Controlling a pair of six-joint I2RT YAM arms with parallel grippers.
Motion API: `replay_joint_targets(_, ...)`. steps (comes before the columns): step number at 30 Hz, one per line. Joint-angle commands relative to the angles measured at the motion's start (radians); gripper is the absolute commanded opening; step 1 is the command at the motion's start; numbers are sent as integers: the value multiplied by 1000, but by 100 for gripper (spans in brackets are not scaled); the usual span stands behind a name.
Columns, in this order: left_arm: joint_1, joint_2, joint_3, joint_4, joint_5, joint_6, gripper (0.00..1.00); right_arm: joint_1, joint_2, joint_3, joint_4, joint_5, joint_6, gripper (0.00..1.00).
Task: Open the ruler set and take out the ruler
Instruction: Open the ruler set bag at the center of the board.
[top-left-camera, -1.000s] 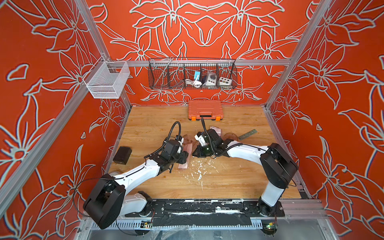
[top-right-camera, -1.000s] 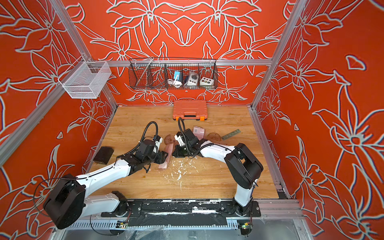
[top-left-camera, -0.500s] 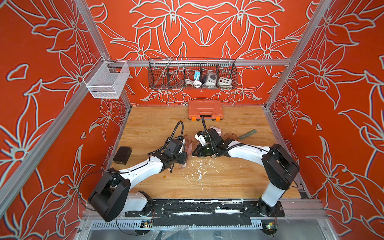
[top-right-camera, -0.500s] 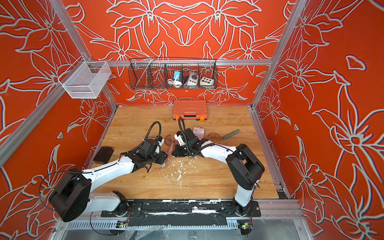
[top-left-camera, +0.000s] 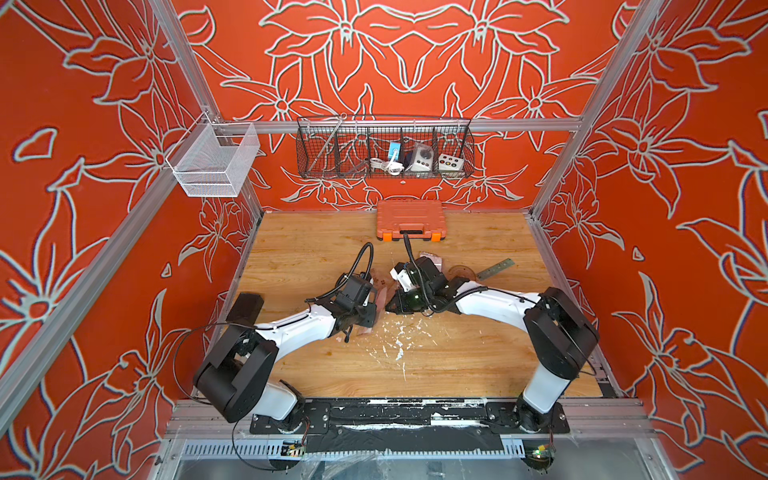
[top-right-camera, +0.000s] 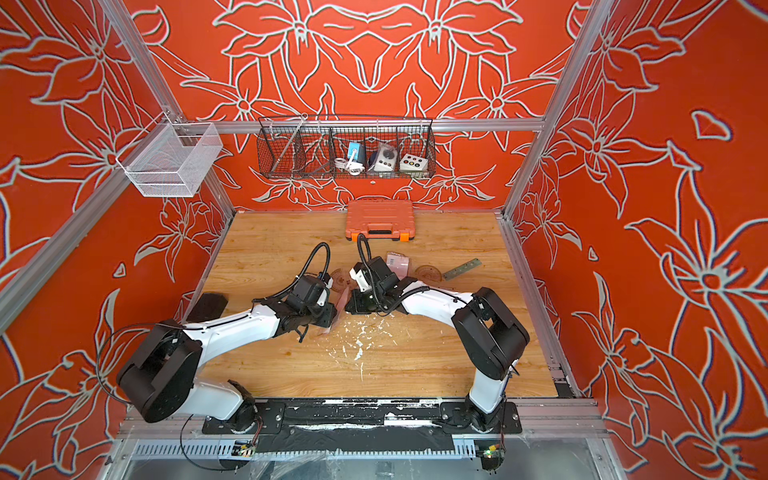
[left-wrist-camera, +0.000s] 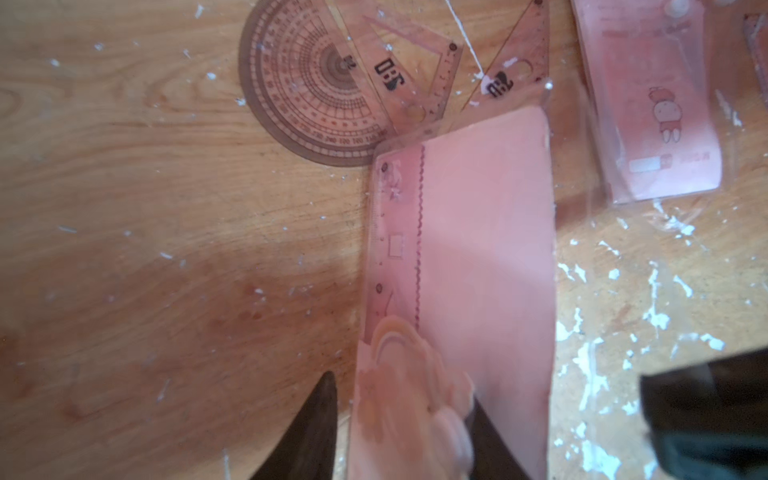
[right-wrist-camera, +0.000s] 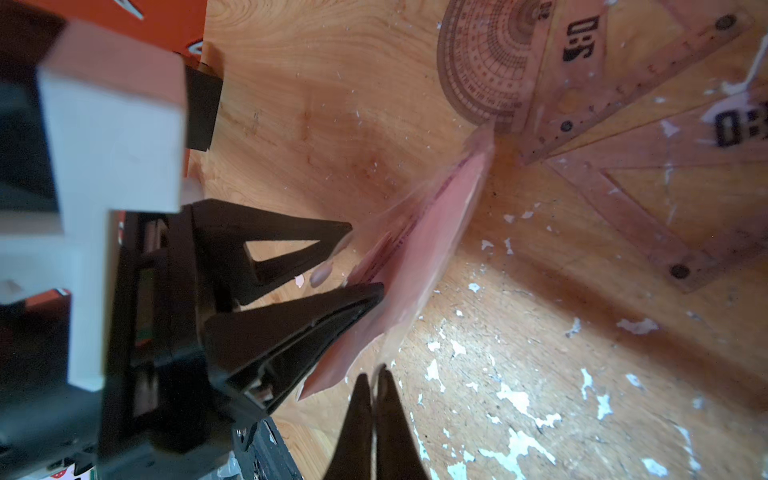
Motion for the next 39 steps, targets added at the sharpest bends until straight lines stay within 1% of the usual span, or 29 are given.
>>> replay_joint_targets(1,1,26,4,-47,-19,13,22,-7,-13,-5,-4,14,-13,0)
replay_joint_targets(3,1,24,5,-53,-27,16,18,-6,-16,-2,-10,17,-16,0)
replay_joint_targets(4,1,23,5,-59,-31,16,11,-7,-17,-2,-12,18,-16,0)
replay_joint_targets(6,1,24,3,-69,-50,12,6,-9,-20,0,-19,21,-22,0)
replay_joint_targets(7,1,25,3,-75,-57,12,2,-12,-23,0,-24,24,-24,0)
replay_joint_targets(8,1,23,3,-80,-64,11,0,-15,-24,-2,-25,28,-25,0)
replay_joint_targets(13,1,-19,-11,-84,-125,-3,0,-21,-10,-3,-51,46,-63,0)
replay_joint_targets(16,-2,-69,-49,-23,-99,12,0,-21,-2,-36,-15,41,-86,0)
replay_joint_targets(19,-14,-123,-121,102,-43,4,0,-20,16,-75,43,41,-109,0)
replay_joint_targets(21,-37,-144,-153,145,-47,-6,0,-19,47,-77,51,29,-121,0)
replay_joint_targets(24,-68,-149,-194,200,-82,-7,0,-13,92,-82,73,35,-114,0)
replay_joint_targets(27,-78,-142,-214,231,-78,-9,0,-8,126,-72,72,51,-104,0)
replay_joint_targets(30,-91,-138,-211,241,-95,-11,0,-8,147,-56,33,114,-111,0)
replay_joint_targets(33,-97,-106,-175,223,-93,1,0,-7,145,-51,22,122,-114,0)
replay_joint_targets(34,-101,-94,-164,217,-93,6,0,-7,135,-54,23,119,-112,1)
replay_joint_targets(39,-109,-39,-136,209,-93,12,0,-11,19,-60,-28,160,-119,17)
